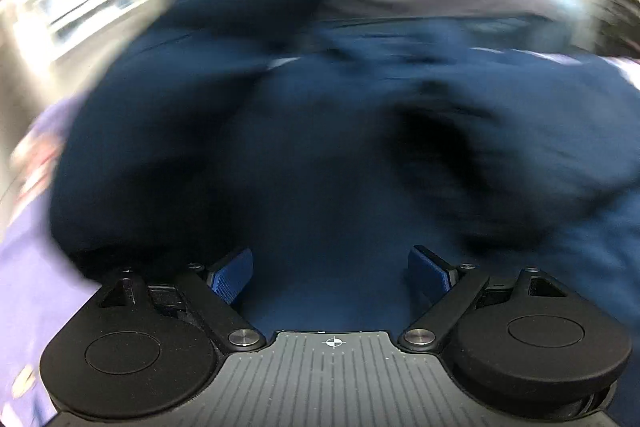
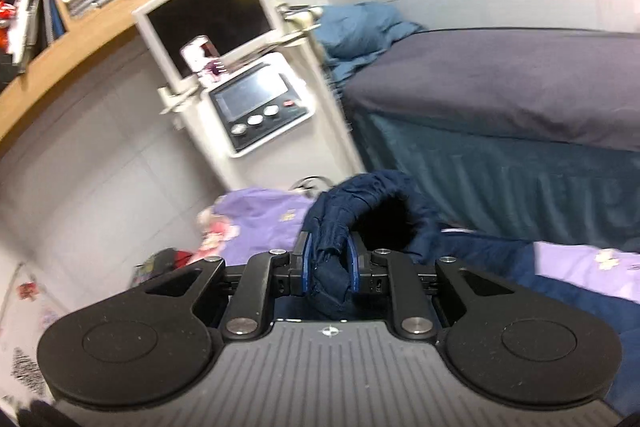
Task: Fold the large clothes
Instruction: 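Grasp a sleeve cuff with the right gripper while the left gripper grasps the jacket edge, then fold the held fabric toward the jacket center and open both grippers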
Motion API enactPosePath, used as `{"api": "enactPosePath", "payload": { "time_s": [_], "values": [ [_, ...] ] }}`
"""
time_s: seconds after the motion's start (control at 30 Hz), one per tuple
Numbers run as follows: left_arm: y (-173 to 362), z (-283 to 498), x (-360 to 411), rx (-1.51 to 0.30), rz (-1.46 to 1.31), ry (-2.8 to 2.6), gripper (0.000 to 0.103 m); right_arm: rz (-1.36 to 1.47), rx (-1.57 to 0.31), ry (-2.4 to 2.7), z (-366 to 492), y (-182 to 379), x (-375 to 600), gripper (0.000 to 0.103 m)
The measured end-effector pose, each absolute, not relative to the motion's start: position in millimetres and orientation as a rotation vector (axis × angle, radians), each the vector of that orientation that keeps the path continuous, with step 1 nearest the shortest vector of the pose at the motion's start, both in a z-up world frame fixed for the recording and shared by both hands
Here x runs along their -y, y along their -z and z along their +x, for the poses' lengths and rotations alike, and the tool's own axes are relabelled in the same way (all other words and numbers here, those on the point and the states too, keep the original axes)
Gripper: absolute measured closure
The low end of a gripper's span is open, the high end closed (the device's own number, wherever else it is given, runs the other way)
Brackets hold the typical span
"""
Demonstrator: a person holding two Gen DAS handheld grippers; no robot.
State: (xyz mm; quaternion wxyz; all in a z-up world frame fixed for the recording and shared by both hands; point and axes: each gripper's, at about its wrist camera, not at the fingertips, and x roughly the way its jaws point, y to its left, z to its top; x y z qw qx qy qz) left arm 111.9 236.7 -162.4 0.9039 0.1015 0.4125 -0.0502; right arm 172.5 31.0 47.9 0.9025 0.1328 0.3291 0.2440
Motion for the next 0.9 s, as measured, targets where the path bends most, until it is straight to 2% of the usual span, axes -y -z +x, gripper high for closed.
{"api": "enactPosePath", "payload": {
  "time_s": [0.2,0.43,0.5,0.53,0.6,0.67,0.8,0.87,0.9],
  "values": [
    [167,112,-330,-0.893,-0.011,0.014,0.002,0.31,-0.844,-0.34,181,7,-8,0.085],
    [156,105,-339,-0.87,-0.138,-0.051,0.005,0.155,-1.005,-0.214,163,83,-9,0.085],
    [153,101,-338,-0.88,-0.15,-0.044,0.001,0.13,-1.083,-0.192,164,106,-9,0.082],
    [151,96,-338,-0.879,-0.147,-0.037,0.0,0.121,-1.113,-0.185,165,118,-8,0.079],
    [143,84,-338,-0.866,-0.138,-0.014,0.0,0.138,-1.112,-0.167,166,128,-7,0.066],
    [136,71,-343,-0.863,-0.14,-0.008,0.0,0.162,-1.112,-0.137,166,129,-3,0.046],
    [125,52,-355,-0.827,-0.126,-0.075,0.0,0.217,-1.132,-0.133,166,123,7,0.04],
    [116,45,-359,-0.807,-0.132,-0.092,0.0,0.212,-1.116,-0.115,162,115,9,0.023],
    [111,42,-358,-0.79,-0.141,-0.093,0.0,0.207,-1.103,-0.097,159,111,12,0.021]
  ]
}}
